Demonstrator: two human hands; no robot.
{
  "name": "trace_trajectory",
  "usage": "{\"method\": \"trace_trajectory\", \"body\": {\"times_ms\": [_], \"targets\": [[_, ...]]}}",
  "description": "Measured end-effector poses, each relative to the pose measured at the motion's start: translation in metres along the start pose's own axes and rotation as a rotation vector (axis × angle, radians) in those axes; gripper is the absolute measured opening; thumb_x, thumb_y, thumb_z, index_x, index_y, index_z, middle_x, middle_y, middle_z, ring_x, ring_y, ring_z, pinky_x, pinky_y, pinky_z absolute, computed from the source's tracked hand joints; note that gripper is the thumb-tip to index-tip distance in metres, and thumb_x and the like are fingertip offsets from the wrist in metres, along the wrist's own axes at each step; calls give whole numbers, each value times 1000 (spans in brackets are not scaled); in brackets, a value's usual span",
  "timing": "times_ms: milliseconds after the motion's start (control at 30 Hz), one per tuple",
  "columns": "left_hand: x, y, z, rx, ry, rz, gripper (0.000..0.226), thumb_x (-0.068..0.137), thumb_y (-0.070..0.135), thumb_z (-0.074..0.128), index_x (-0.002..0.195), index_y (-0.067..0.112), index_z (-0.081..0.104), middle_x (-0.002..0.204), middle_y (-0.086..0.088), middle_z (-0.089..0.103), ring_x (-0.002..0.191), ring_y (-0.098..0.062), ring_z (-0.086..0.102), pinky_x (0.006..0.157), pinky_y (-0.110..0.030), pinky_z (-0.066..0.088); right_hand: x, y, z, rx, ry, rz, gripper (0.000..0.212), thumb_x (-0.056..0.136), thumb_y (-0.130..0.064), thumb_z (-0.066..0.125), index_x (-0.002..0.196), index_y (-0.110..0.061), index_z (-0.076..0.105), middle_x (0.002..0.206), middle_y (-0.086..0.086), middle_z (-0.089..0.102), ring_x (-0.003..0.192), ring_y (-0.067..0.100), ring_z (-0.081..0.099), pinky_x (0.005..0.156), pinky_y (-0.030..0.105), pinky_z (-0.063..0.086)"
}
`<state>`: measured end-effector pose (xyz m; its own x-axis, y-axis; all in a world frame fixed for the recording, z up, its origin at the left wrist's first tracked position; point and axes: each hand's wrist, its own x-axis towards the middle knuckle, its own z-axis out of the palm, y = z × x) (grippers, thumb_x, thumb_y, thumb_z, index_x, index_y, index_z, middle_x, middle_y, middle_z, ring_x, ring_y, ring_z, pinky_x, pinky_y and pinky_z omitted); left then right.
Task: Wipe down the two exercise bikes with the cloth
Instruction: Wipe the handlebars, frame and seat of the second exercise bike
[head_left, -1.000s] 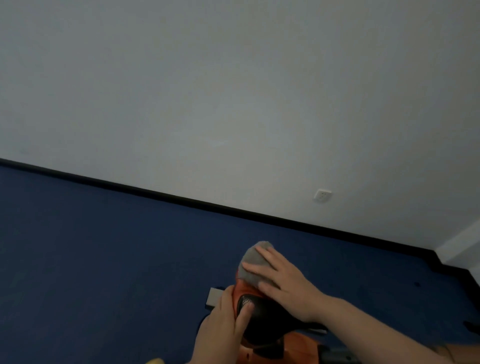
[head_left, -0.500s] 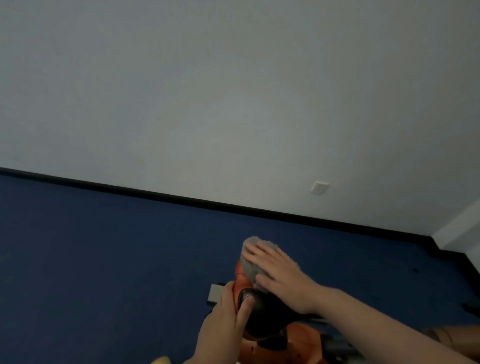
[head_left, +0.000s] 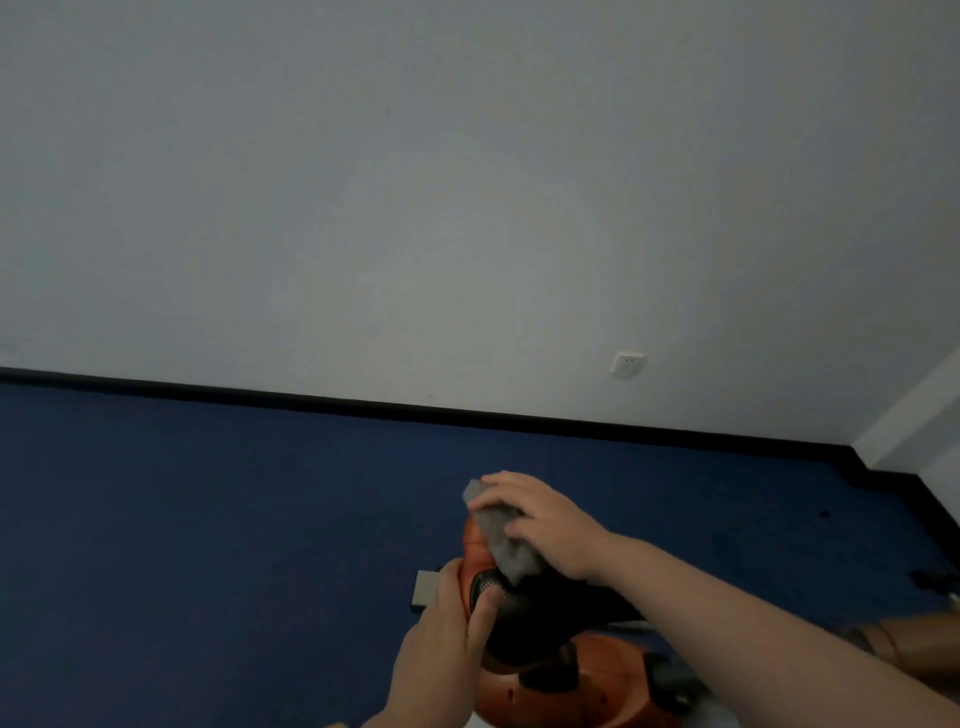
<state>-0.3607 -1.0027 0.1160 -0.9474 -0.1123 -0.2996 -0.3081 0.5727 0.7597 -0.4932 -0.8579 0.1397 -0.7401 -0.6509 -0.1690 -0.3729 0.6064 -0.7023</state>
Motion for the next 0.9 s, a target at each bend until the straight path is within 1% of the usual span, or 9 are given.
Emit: {"method": "trace_trajectory", "body": {"times_ms": [67,167,267,333,433,533,633,800,900], "targets": [[-2,0,0,2,-1,16,46,90,66,23,130,45,27,108,21,51,94,-5,61,86,-34,49,18,-16,3,-5,74,170,30,97,-28,39,115,-38,60,132,-12,51,125,14,43,106,41,35],[-2,-1,2,27,26,20,47,95,59,25,138,40,24,121,15,53,105,-7,59,91,-33,47,25,-25,22,-296,171,253,40,93,-62,31,112,-42,60,127,-9,52,122,18,44,100,43,36],[-1,-2,5,37,54,42,52,100,51,27,148,36,15,148,12,36,123,-4,49,94,-24,43,0,-18,37,-391,222,24,42,95,-57,25,131,-52,46,148,-17,35,140,11,23,112,38,19],[-1,-2,6,61,78,88,56,100,48,27,149,39,3,157,16,18,136,-5,35,97,-19,35,-21,-3,34,-372,268,3,43,98,-52,21,140,-56,27,154,-20,24,142,6,19,111,33,21],[3,-3,4,195,100,212,59,101,47,26,136,49,-21,155,24,-10,146,-6,10,112,-26,25,-45,19,25,-342,347,195,45,101,-48,18,145,-54,11,145,-16,40,121,8,48,95,31,43],[11,-7,0,378,118,315,61,101,49,22,126,48,-35,147,25,-28,145,-1,-9,119,-27,13,-39,17,22,-360,342,399,45,102,-48,15,147,-49,19,129,-8,55,107,15,58,89,36,46],[16,-9,-3,408,98,350,63,101,48,24,125,46,-35,147,22,-31,144,1,-12,119,-27,9,-15,-10,33,-342,433,543,47,101,-48,15,145,-39,31,137,-4,53,119,21,53,97,41,37],[23,-10,-16,313,36,427,64,98,50,37,133,43,-16,148,24,-19,142,4,2,114,-13,9,-30,-23,50,-315,466,351,56,92,-59,6,146,-53,15,154,-15,26,140,8,22,114,34,17],[27,-11,-27,274,-37,472,71,80,76,27,134,44,-7,147,26,-13,137,8,6,112,-13,12,-59,-4,38,-329,412,363,50,96,-54,14,146,-55,13,144,-20,36,132,4,32,110,29,23]]}}
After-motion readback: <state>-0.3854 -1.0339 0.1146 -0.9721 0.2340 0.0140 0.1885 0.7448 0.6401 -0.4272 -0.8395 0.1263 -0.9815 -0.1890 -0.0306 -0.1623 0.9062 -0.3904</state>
